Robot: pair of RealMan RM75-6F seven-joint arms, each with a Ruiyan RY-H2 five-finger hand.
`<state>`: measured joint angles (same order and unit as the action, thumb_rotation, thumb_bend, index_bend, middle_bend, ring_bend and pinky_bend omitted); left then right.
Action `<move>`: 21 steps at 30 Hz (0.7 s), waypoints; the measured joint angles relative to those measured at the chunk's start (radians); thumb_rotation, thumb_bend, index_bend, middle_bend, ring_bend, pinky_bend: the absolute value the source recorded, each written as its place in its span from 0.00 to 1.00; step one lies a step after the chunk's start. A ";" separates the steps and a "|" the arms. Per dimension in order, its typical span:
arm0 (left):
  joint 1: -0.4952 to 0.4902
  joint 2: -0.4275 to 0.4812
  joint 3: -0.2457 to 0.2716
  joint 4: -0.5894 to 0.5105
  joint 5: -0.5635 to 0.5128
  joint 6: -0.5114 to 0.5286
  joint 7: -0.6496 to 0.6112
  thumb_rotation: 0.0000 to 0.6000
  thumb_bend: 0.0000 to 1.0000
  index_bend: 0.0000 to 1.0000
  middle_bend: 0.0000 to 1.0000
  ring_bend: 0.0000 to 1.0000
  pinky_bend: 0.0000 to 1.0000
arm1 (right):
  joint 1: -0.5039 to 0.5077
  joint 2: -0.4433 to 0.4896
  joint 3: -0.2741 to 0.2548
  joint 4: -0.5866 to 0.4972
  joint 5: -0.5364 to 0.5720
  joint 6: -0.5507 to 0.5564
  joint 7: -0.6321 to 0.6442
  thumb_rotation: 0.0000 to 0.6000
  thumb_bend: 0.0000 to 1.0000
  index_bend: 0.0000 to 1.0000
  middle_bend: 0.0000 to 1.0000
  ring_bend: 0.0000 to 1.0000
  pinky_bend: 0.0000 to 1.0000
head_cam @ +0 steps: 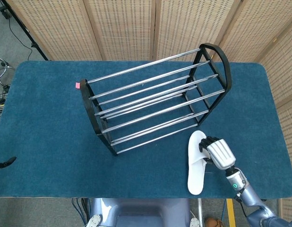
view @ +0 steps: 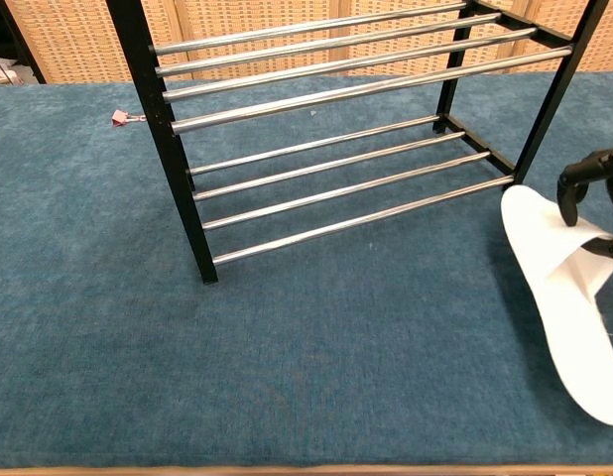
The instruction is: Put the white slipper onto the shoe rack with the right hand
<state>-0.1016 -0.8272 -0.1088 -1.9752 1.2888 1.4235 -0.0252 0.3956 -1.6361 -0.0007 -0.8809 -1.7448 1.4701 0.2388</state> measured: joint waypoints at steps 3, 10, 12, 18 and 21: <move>0.001 0.000 0.001 0.001 0.001 0.001 -0.001 1.00 0.00 0.00 0.00 0.00 0.00 | 0.010 -0.015 0.006 0.029 -0.011 0.036 0.020 1.00 0.51 0.62 0.53 0.46 0.61; 0.001 0.001 0.001 0.002 0.003 -0.001 -0.004 1.00 0.00 0.00 0.00 0.00 0.00 | 0.051 -0.029 0.017 0.039 -0.025 0.043 0.014 1.00 0.51 0.62 0.53 0.46 0.61; 0.001 0.001 0.001 0.002 0.006 0.002 -0.005 1.00 0.00 0.00 0.00 0.00 0.00 | 0.064 -0.031 0.022 0.028 -0.027 0.040 0.002 1.00 0.51 0.62 0.53 0.46 0.61; -0.004 0.001 0.000 0.002 0.006 -0.008 -0.011 1.00 0.00 0.00 0.00 0.00 0.00 | 0.100 -0.039 0.036 -0.018 -0.024 0.014 -0.036 1.00 0.51 0.62 0.53 0.46 0.61; -0.005 0.002 0.000 0.003 0.010 -0.010 -0.012 1.00 0.00 0.00 0.00 0.00 0.00 | 0.116 -0.044 0.042 -0.038 -0.019 -0.008 -0.056 1.00 0.51 0.62 0.53 0.46 0.61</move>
<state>-0.1070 -0.8249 -0.1090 -1.9723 1.2988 1.4137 -0.0375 0.5119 -1.6805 0.0410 -0.9190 -1.7634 1.4624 0.1823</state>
